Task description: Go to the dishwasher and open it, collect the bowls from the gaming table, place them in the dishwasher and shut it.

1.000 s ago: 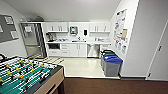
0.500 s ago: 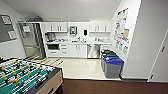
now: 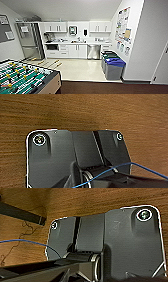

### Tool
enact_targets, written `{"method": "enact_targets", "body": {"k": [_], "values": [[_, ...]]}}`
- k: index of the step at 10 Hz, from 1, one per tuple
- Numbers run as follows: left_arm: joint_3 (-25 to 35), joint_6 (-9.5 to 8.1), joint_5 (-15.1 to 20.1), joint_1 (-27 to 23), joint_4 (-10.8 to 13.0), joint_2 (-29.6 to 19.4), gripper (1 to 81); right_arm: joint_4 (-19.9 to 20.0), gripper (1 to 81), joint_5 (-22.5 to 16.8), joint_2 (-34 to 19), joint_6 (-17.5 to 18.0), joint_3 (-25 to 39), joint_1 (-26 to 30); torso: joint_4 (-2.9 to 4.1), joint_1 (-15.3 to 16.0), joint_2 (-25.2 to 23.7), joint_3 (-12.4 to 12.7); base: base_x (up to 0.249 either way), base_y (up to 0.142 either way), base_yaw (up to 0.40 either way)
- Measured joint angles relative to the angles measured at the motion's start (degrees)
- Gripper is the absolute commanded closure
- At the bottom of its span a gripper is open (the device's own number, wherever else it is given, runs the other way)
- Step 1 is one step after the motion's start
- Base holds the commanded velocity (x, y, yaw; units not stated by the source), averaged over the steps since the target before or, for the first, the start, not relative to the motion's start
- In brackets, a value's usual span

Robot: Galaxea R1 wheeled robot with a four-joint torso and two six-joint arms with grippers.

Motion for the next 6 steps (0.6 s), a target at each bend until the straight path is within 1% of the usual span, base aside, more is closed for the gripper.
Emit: {"method": "enact_targets", "body": {"k": [6], "values": [[-0.05,0.0,0.0,0.0,0.0,0.1,1.0,0.0,1.0,0.0,0.35,0.02,-0.07,0.13,0.0,0.0,0.0,0.0,0.172,0.0,0.0]]}}
